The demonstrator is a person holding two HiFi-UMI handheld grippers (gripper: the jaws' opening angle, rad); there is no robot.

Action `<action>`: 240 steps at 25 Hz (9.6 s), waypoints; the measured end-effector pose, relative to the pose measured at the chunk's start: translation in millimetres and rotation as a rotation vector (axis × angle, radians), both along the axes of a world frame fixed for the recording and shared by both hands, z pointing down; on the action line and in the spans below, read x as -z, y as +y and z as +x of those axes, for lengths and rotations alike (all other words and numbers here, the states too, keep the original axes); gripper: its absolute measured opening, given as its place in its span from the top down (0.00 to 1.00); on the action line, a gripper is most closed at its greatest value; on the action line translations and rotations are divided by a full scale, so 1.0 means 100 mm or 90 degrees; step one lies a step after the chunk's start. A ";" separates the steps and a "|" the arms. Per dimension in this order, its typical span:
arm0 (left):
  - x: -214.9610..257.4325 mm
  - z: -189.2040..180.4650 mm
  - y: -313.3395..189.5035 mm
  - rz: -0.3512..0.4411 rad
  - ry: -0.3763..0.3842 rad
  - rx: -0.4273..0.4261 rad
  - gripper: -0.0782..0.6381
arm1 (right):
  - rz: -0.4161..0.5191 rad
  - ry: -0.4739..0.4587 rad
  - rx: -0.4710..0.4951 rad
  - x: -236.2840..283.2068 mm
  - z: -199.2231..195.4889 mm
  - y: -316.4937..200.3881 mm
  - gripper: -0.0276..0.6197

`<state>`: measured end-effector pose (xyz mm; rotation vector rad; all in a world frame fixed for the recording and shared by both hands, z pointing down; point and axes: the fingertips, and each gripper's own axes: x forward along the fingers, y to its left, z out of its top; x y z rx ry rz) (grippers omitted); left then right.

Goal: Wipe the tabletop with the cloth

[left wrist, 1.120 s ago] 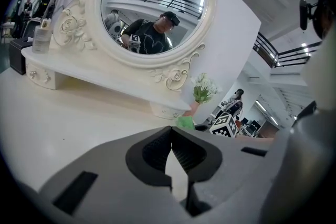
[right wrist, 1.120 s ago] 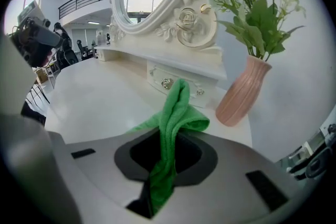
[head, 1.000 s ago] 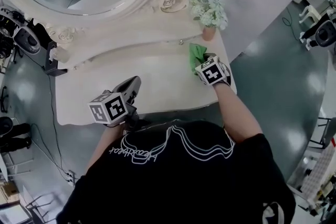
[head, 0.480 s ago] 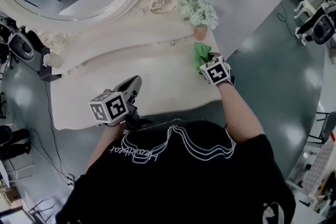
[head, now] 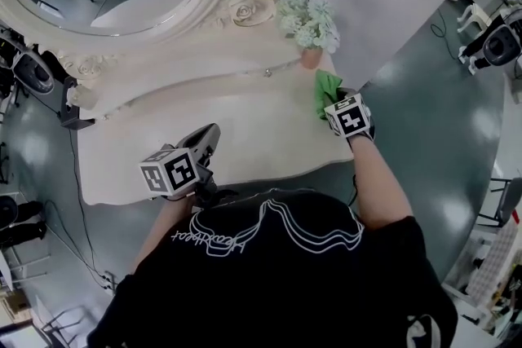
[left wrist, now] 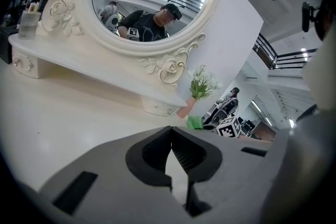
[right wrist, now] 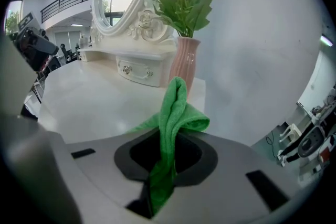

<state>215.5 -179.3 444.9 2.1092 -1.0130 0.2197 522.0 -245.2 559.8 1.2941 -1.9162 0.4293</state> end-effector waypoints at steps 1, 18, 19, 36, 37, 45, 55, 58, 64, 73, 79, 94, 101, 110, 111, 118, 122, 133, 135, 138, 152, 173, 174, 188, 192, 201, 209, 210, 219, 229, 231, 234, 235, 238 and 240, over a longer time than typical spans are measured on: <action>0.00 -0.01 0.00 -0.001 0.000 0.002 0.89 | 0.001 0.001 -0.003 0.00 0.03 0.00 0.87; -0.10 -0.89 0.32 -0.015 -0.015 0.129 0.88 | -0.003 -0.042 0.026 0.20 -0.15 0.01 0.87; -0.11 -0.98 0.35 -0.018 -0.017 0.136 0.88 | 0.005 -0.069 0.046 0.27 -0.36 0.04 0.87; 0.09 -3.56 1.12 0.007 -0.005 0.274 0.89 | -0.043 -0.366 0.405 0.90 -5.22 1.02 0.87; 0.12 -3.76 1.18 0.009 -0.006 0.278 0.88 | -0.046 -0.371 0.414 0.93 -5.50 1.10 0.87; 0.07 -5.13 1.79 -0.011 0.011 0.332 0.89 | -0.087 -0.387 0.467 0.99 -7.19 1.67 0.87; -0.17 -5.89 2.29 -0.027 0.047 0.405 0.88 | -0.112 -0.329 0.484 0.59 -8.41 1.85 0.87; -0.22 -5.99 2.39 -0.030 0.056 0.420 0.88 | -0.107 -0.307 0.481 0.49 -8.64 1.80 0.87; -0.33 -6.17 2.54 -0.041 0.065 0.446 0.88 | -0.099 -0.240 0.487 0.23 -8.90 1.74 0.87; -0.37 -6.33 2.57 -0.045 0.068 0.466 0.88 | -0.083 -0.159 0.507 0.00 -8.98 1.64 0.87; -0.34 -6.33 2.57 -0.040 0.059 0.461 0.89 | -0.087 -0.137 0.516 -0.04 -8.97 1.62 0.87; -0.30 -6.26 2.62 -0.036 0.046 0.457 0.88 | -0.060 -0.078 0.569 -0.05 -8.97 1.66 0.87; -0.28 -6.26 2.60 -0.033 0.042 0.459 0.88 | -0.067 -0.079 0.569 -0.06 -8.94 1.64 0.87; -0.22 -6.20 2.51 -0.022 0.045 0.442 0.88 | -0.071 -0.076 0.543 -0.06 -8.75 1.56 0.87; -0.22 -6.19 2.50 -0.021 0.046 0.440 0.89 | -0.071 -0.075 0.540 -0.06 -8.72 1.56 0.87; -0.19 -6.09 2.46 -0.017 0.047 0.423 0.89 | -0.067 -0.075 0.519 -0.05 -8.54 1.52 0.87; -0.19 -6.05 2.44 -0.019 0.045 0.415 0.88 | -0.066 -0.074 0.510 -0.05 -8.44 1.51 0.87; -0.22 -5.91 2.39 -0.028 0.039 0.385 0.88 | -0.066 -0.080 0.491 -0.04 -8.23 1.48 0.87; -0.23 -5.88 2.37 -0.028 0.038 0.381 0.89 | -0.065 -0.080 0.485 -0.04 -8.18 1.48 0.87; -0.22 -5.84 2.34 -0.028 0.041 0.371 0.88 | -0.065 -0.080 0.474 -0.04 -8.10 1.47 0.87; -0.22 -5.63 2.09 -0.026 0.051 0.311 0.88 | -0.077 -0.097 0.424 -0.04 -7.72 1.43 0.87; -0.32 -5.16 1.57 -0.043 0.067 0.204 0.88 | -0.092 -0.132 0.353 -0.05 -7.18 1.41 0.87; -0.32 -5.13 1.55 -0.044 0.067 0.198 0.89 | -0.091 -0.133 0.350 -0.05 -7.14 1.41 0.87; -0.32 -4.62 1.28 -0.045 0.070 0.140 0.88 | -0.092 -0.148 0.311 -0.05 -6.64 1.37 0.87; -0.30 -4.49 1.25 -0.046 0.068 0.126 0.89 | -0.096 -0.150 0.300 -0.05 -6.46 1.36 0.87; -0.25 -4.24 1.19 -0.043 0.067 0.113 0.88 | -0.100 -0.159 0.268 -0.04 -6.06 1.32 0.87; -0.24 -4.06 1.20 -0.043 0.065 0.122 0.88 | -0.101 -0.156 0.276 -0.05 -5.86 1.31 0.87; -0.23 -4.03 1.20 -0.043 0.066 0.123 0.89 | -0.101 -0.155 0.277 -0.05 -5.83 1.31 0.87; -0.17 -3.79 1.18 -0.040 0.060 0.124 0.88 | -0.107 -0.150 0.287 -0.05 -5.57 1.28 0.87; -0.12 -3.53 1.12 -0.035 0.054 0.140 0.89 | -0.111 -0.137 0.305 -0.05 -5.29 1.23 0.87; -0.13 -3.47 1.11 -0.036 0.052 0.145 0.89 | -0.109 -0.138 0.306 -0.04 -5.23 1.21 0.87; -0.14 -3.36 1.11 -0.040 0.052 0.150 0.88 | -0.108 -0.139 0.309 -0.05 -5.11 1.20 0.87; -0.15 -3.32 1.11 -0.041 0.051 0.150 0.88 | -0.108 -0.138 0.310 -0.05 -5.08 1.20 0.87; -0.14 -3.21 1.10 -0.037 0.045 0.150 0.89 | -0.106 -0.137 0.311 -0.05 -4.97 1.18 0.87; -0.13 -3.12 1.11 -0.037 0.045 0.150 0.88 | -0.106 -0.138 0.309 -0.05 -4.89 1.18 0.87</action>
